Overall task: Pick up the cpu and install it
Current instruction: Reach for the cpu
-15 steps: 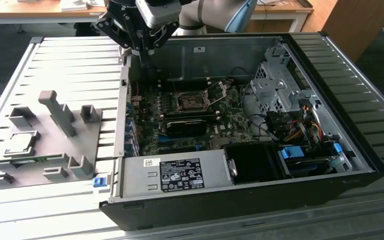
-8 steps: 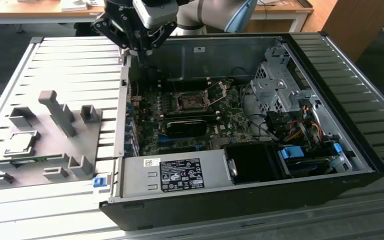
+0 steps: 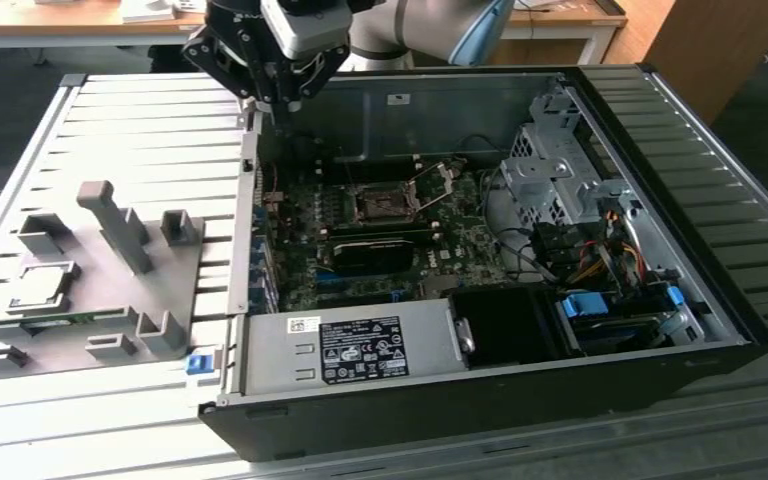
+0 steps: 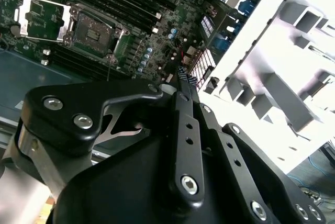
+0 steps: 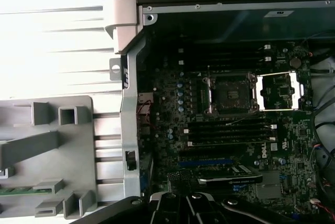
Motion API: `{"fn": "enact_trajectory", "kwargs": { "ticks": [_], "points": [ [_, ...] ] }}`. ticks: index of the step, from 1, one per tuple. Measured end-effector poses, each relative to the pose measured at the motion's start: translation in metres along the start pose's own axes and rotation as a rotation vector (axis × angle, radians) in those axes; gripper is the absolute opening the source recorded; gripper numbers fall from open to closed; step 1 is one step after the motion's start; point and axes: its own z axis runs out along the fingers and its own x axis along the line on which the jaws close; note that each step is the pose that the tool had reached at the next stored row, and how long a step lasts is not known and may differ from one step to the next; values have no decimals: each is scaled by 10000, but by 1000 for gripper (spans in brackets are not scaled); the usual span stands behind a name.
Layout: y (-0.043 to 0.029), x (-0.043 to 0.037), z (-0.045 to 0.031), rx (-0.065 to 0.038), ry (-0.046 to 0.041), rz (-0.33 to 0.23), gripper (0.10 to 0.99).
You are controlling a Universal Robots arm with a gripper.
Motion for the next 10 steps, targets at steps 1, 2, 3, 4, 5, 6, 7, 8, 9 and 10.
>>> {"fn": "enact_trajectory", "kwargs": {
  "ticks": [1, 2, 3, 4, 5, 6, 7, 8, 9, 10],
  "points": [
    [0, 6, 0, 1, 1, 0, 106],
    [-1, 12, 1, 2, 3, 0, 106],
    [-1, 18, 1, 3, 4, 1, 106],
    [-2, 24, 2, 2, 4, 0, 106],
    [-2, 30, 3, 1, 4, 0, 106],
    [-3, 36, 3, 2, 5, 0, 106],
    [-3, 41, 4, 3, 6, 0, 106],
    [-3, 45, 5, 2, 7, 0, 106],
    [-4, 50, 5, 3, 9, 0, 106],
    [-5, 56, 6, 3, 9, 0, 106]
  ]
}}
